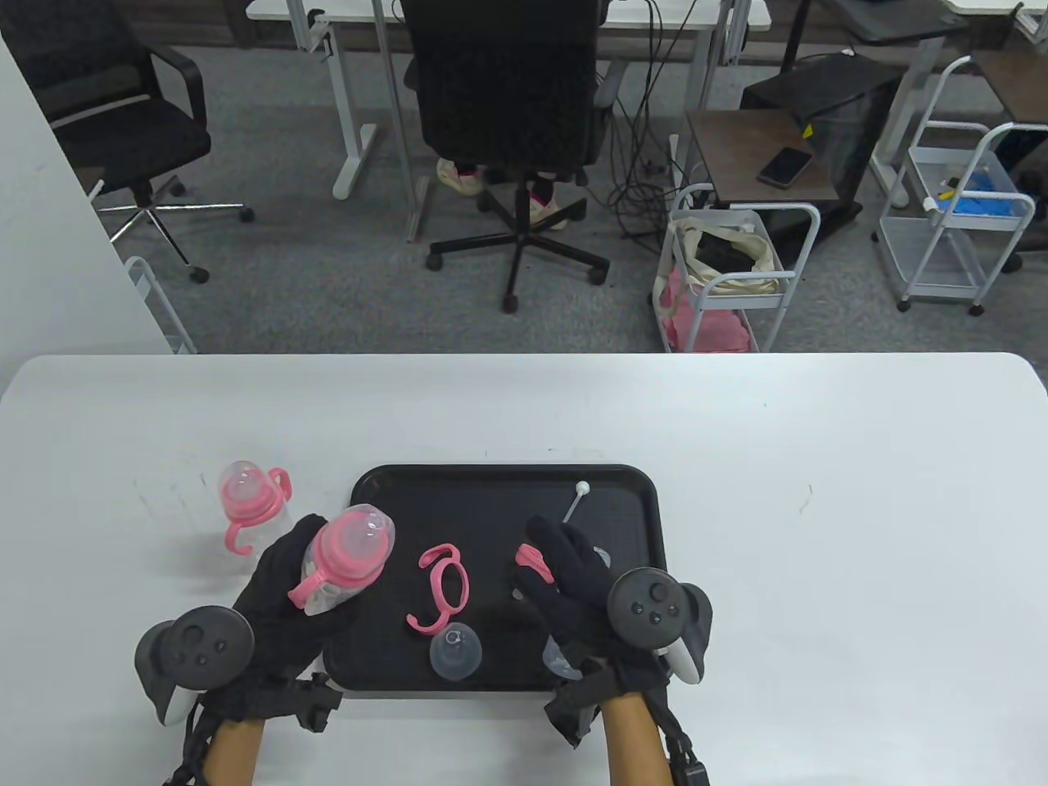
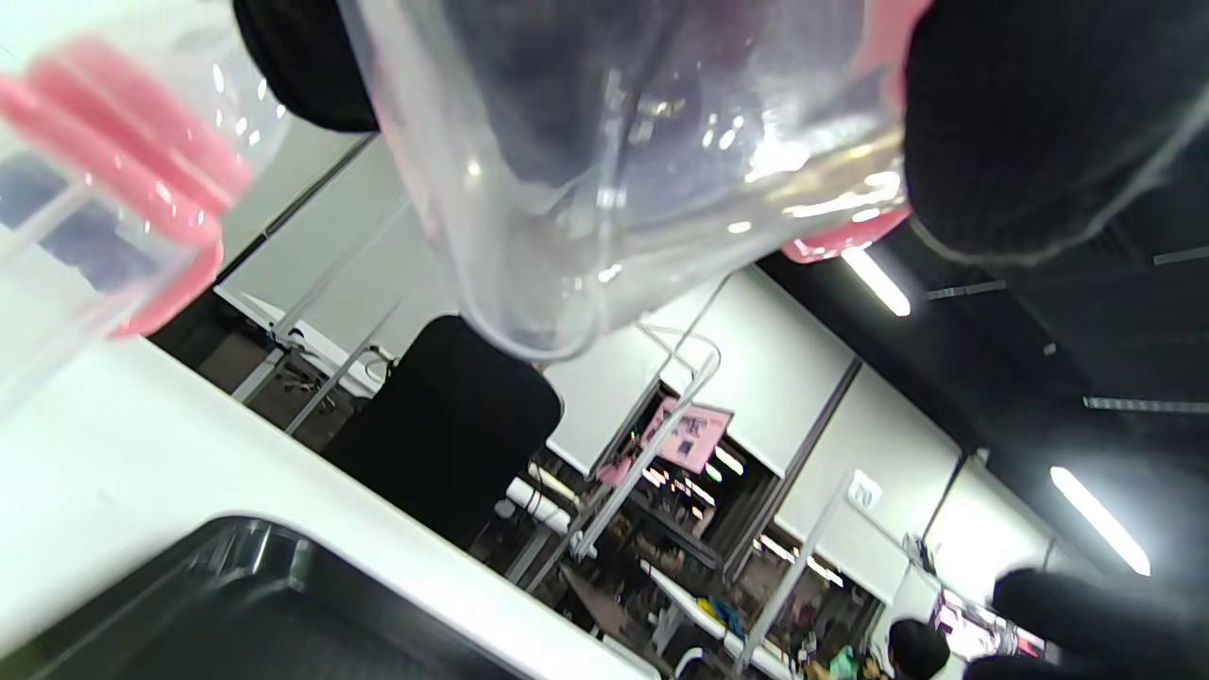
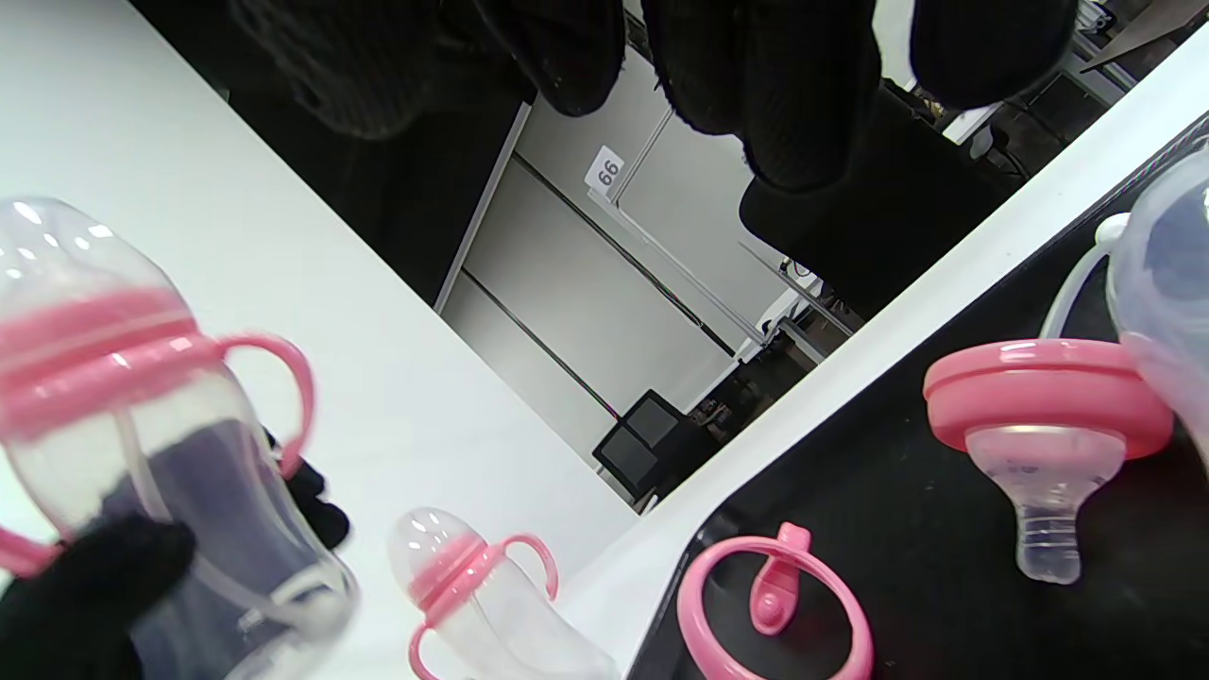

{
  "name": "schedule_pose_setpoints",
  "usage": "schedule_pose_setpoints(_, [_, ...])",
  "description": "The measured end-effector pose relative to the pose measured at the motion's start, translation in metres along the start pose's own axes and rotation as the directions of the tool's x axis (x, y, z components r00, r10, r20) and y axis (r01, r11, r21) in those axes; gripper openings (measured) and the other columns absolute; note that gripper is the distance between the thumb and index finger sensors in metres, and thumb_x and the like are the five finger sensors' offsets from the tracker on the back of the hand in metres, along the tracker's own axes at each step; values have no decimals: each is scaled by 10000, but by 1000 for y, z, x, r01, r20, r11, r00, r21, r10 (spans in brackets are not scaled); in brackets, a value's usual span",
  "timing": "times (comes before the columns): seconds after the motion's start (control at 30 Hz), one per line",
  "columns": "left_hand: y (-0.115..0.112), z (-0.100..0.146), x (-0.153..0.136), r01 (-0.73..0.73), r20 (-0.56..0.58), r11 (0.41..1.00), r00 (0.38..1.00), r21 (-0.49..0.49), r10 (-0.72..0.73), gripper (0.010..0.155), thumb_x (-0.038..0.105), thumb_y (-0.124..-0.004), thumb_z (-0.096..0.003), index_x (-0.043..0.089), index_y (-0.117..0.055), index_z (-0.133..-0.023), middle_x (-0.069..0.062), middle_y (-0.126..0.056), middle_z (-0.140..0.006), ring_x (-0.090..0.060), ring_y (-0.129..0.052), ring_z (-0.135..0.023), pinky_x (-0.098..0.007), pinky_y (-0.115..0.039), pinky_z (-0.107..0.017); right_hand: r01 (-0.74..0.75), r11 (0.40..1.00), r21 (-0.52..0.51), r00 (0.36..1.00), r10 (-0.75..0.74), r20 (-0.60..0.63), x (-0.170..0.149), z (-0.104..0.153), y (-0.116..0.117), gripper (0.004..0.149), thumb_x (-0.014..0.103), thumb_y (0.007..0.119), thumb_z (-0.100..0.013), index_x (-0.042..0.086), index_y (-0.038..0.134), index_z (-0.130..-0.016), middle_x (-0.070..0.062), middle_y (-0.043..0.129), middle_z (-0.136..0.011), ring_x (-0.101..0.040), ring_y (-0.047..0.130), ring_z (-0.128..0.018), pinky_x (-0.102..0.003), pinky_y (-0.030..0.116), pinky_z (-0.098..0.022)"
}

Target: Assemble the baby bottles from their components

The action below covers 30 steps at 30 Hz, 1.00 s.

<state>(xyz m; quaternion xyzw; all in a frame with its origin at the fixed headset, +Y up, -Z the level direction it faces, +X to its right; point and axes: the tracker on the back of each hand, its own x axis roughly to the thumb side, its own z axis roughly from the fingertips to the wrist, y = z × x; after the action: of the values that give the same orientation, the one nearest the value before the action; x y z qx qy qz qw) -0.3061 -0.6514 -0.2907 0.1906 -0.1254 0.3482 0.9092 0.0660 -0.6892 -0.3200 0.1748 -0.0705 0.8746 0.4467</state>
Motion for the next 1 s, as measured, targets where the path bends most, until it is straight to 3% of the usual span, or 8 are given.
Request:
schedule_pose_setpoints(0.17, [36, 2, -3, -38, -71, 991, 996, 131, 48, 952, 689, -887, -381, 369, -428, -1152, 4, -539, -1155, -279, -609, -1057, -634, -578, -778, -47, 999, -7, 999, 47, 0, -1, 0, -1, 668, 508, 700, -623, 147, 515, -1153, -263, 534, -1137, -503, 726, -931, -739, 558, -671])
schedule_pose_setpoints(0.3, [63, 3, -11, 4, -142, 978, 989, 207, 26, 947, 718, -890, -349, 423, -459, -1140, 91, -587, -1135, -245, -552, -1019, -607, -546, -786, -53, 999, -7, 999, 53, 1, -1, 0, -2, 665, 504, 702, -622, 143, 520, -1151, -268, 531, -1139, -508, 723, -936, -755, 529, -678])
schedule_pose_setpoints(0.47, [83, 6, -36, 25, -240, 974, 970, 225, 31, 953, 706, -912, -341, 439, -461, -1137, 129, -661, -1137, -218, -602, -1018, -567, -588, -780, -56, 998, -7, 998, 56, 14, 0, 0, -2, 667, 503, 702, -622, 141, 519, -1152, -268, 533, -1139, -509, 724, -936, -758, 524, -678])
schedule_pose_setpoints(0.6, [85, 14, -65, 22, -338, 972, 939, 235, 61, 955, 685, -929, -351, 445, -439, -1135, 126, -658, -1156, -191, -669, -1035, -547, -635, -774, -62, 998, -15, 998, 62, 25, 2, 1, -3, 665, 502, 703, -623, 142, 520, -1151, -268, 533, -1140, -510, 725, -935, -761, 521, -677])
schedule_pose_setpoints(0.7, [80, 21, -85, -4, -402, 968, 909, 252, 108, 953, 659, -947, -355, 449, -434, -1130, 66, -554, -1185, -202, -702, -1055, -533, -672, -777, -61, 998, -22, 998, 61, 28, 2, 1, -4, 666, 502, 703, -622, 142, 518, -1151, -268, 534, -1138, -508, 726, -936, -761, 519, -678])
schedule_pose_setpoints(1.0, [61, 44, -134, 62, -613, 969, 784, 239, 101, 955, 646, -976, -322, 453, -482, -1115, 139, -657, -1129, -185, -728, -1030, -511, -687, -753, -56, 998, -23, 998, 57, 33, 1, 1, -4, 667, 502, 702, -622, 141, 517, -1152, -267, 541, -1137, -506, 734, -930, -763, 519, -677])
